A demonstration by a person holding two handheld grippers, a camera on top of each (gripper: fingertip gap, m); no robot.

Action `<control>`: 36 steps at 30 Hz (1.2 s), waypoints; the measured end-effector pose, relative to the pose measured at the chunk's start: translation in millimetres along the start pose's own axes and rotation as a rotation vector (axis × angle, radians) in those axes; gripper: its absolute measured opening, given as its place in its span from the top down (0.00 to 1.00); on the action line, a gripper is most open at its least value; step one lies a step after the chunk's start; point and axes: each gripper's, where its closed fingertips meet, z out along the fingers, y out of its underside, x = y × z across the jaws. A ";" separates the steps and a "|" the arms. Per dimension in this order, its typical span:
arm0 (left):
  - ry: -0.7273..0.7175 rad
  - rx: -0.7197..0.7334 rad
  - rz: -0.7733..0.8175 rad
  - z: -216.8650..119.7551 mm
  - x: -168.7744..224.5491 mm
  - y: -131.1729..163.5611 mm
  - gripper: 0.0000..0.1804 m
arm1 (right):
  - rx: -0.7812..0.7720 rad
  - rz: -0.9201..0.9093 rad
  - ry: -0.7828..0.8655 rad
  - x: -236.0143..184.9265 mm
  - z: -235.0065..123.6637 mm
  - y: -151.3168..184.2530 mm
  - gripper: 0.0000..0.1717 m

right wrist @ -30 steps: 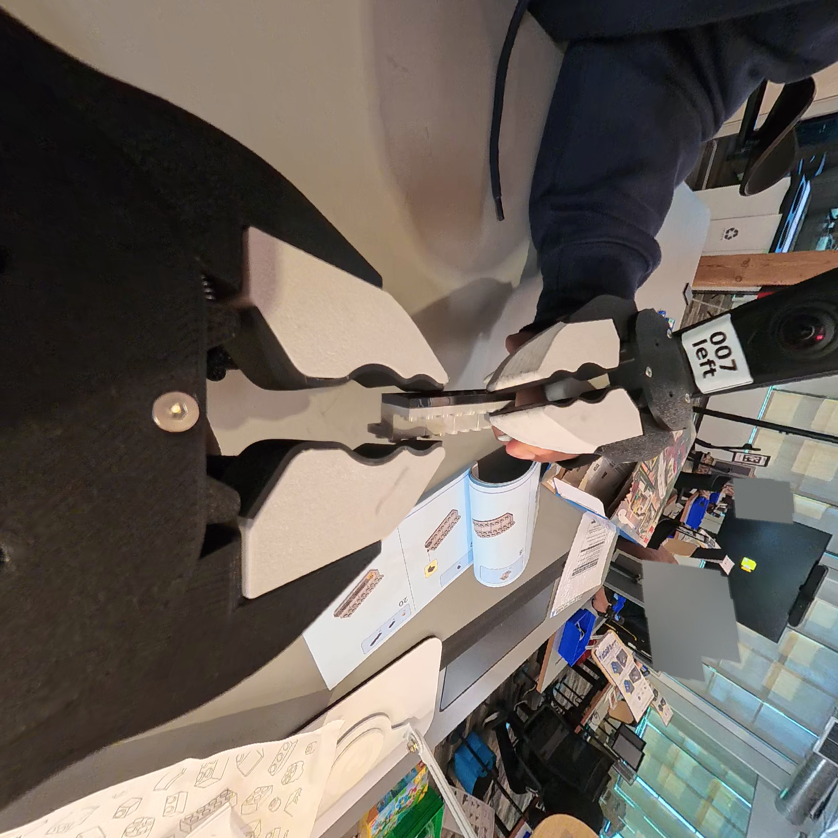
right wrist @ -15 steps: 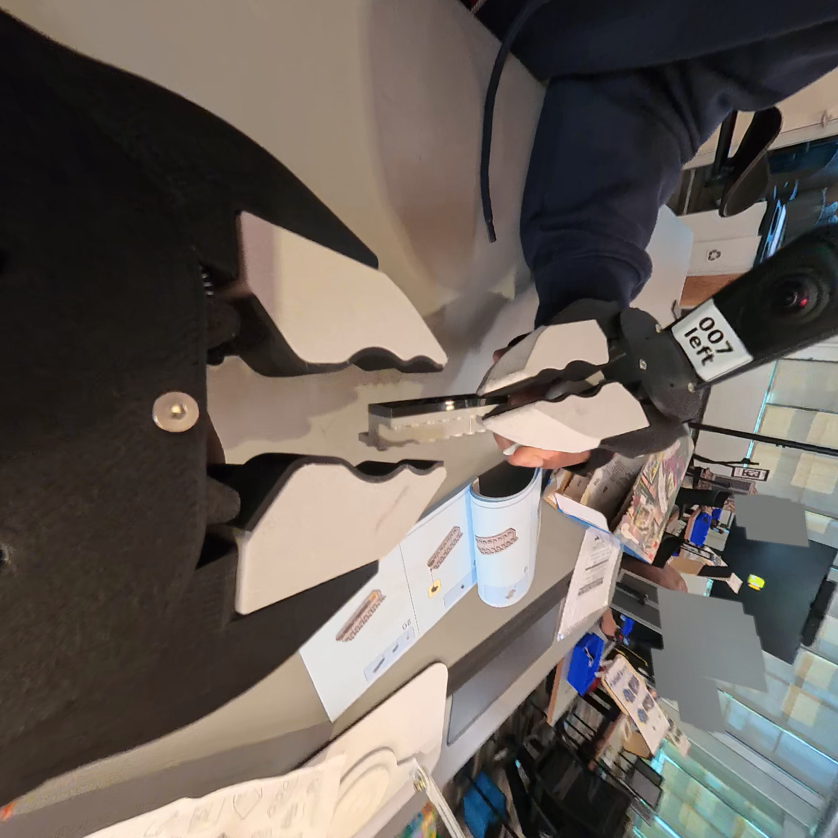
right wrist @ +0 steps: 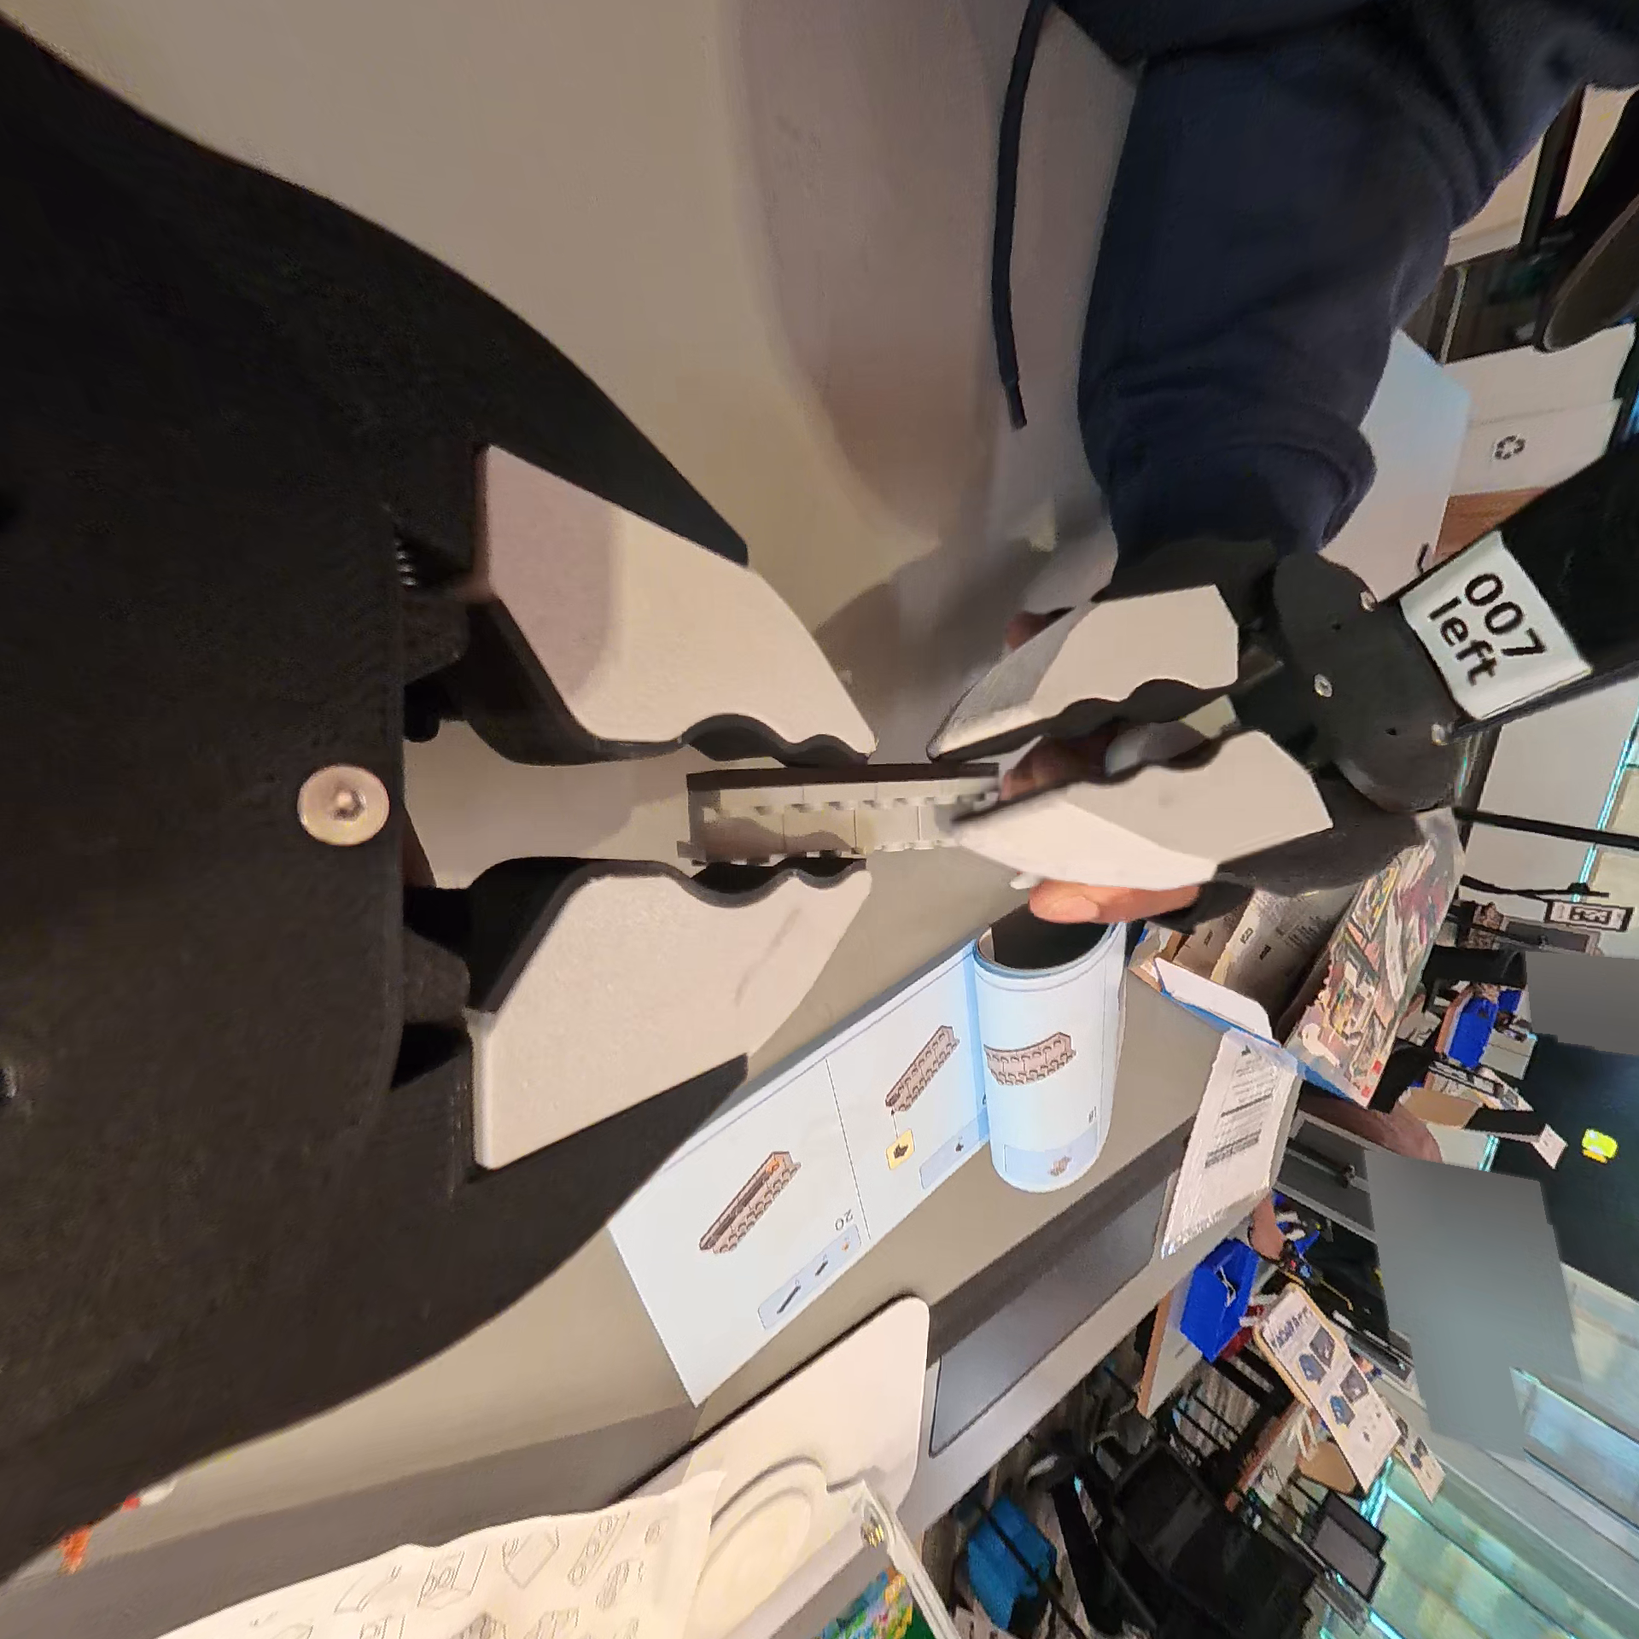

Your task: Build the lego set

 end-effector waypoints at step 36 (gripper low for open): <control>0.072 0.018 -0.114 0.7 7.0 6.4 0.89 | 0.043 -0.134 0.033 -4.7 4.3 -10.5 0.88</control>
